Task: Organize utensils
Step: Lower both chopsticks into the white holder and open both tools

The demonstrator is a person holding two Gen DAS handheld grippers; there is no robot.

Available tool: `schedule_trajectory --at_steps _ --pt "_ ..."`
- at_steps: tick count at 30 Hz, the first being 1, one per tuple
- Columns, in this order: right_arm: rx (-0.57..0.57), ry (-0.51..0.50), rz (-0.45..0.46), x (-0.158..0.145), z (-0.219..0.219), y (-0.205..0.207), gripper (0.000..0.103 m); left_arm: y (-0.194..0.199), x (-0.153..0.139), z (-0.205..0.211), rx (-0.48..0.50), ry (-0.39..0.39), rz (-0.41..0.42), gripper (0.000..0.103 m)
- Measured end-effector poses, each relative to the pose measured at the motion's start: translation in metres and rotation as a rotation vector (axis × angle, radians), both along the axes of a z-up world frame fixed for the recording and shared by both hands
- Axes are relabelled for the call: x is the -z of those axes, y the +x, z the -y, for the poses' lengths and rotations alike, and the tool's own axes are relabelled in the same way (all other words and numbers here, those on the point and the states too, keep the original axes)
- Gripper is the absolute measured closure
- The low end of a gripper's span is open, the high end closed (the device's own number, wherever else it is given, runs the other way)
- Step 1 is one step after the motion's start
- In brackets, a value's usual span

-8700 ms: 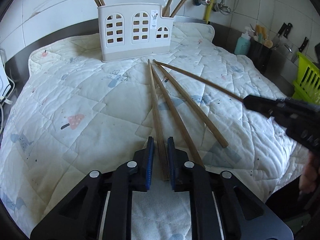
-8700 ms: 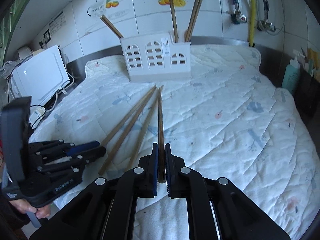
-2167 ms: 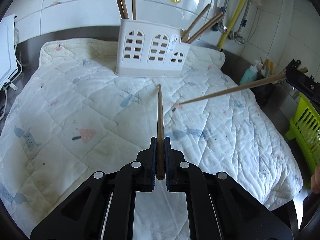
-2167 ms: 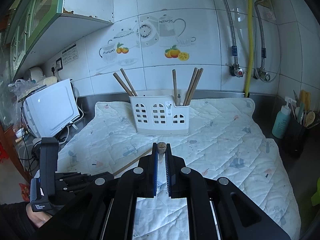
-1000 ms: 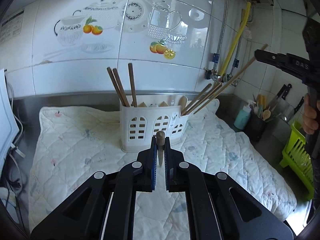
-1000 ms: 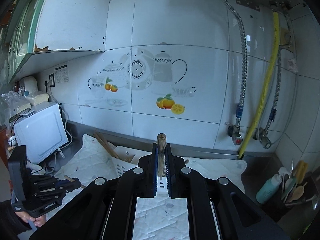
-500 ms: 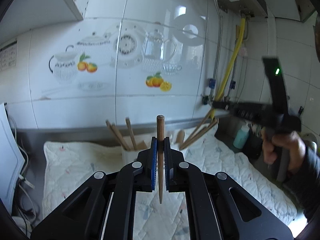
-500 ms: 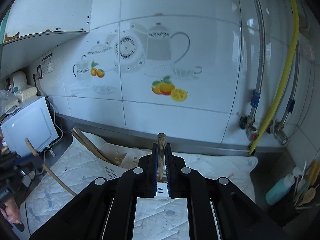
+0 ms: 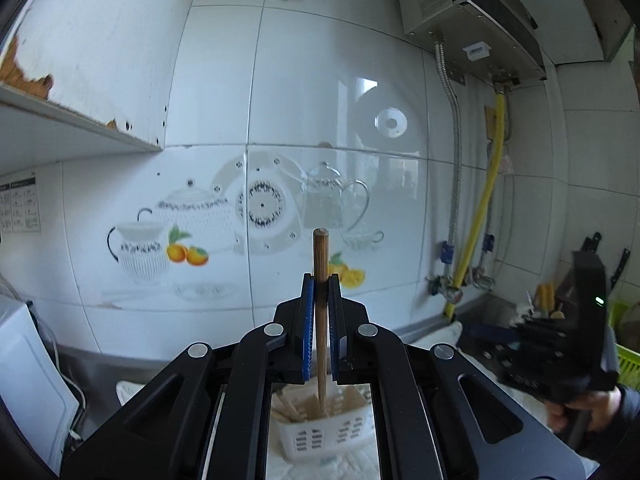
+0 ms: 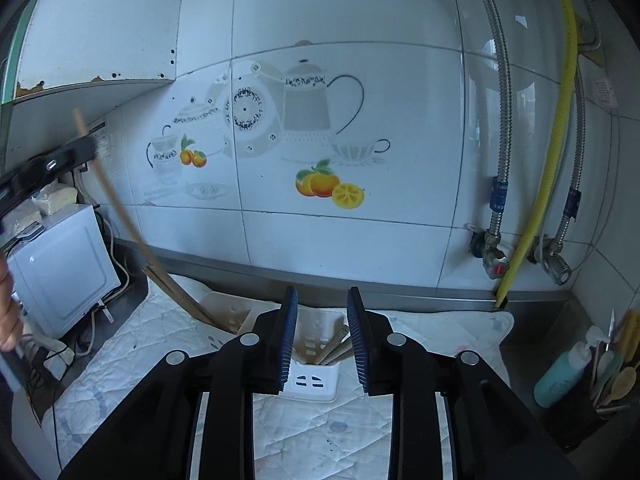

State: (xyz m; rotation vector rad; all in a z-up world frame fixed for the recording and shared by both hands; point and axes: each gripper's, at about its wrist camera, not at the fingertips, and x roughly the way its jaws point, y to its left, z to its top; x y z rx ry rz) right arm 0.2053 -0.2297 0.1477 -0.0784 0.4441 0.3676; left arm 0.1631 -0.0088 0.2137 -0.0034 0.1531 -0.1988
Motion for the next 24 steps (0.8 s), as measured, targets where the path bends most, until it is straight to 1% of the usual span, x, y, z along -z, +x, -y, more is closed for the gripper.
schedule_trajectory --at_steps 3,7,9,11,17,21,24 --pt "-0.008 -0.005 0.017 0.001 0.004 -0.012 0.076 0.014 0.001 0.005 -0.031 0.021 0.008 0.098" --pt "-0.018 -0.004 0.028 0.003 0.008 -0.023 0.075 0.033 0.011 0.006 -0.057 0.019 -0.005 0.098" --pt "-0.027 0.001 0.027 0.006 0.009 -0.027 0.074 0.043 0.019 0.004 -0.059 0.005 -0.02 0.098" --pt "-0.033 0.006 0.027 0.008 0.01 -0.03 0.071 0.052 0.028 0.002 -0.072 -0.005 -0.038 0.098" --pt "-0.051 0.002 0.011 0.02 0.006 -0.037 0.071 0.07 0.057 -0.009 -0.075 -0.051 -0.129 0.098" --pt "-0.058 0.015 -0.002 0.026 0.003 -0.041 0.07 0.075 0.064 -0.013 -0.081 -0.051 -0.171 0.098" --pt "-0.061 0.013 -0.009 0.031 0.0 -0.045 0.068 0.074 0.065 -0.016 -0.078 -0.054 -0.178 0.095"
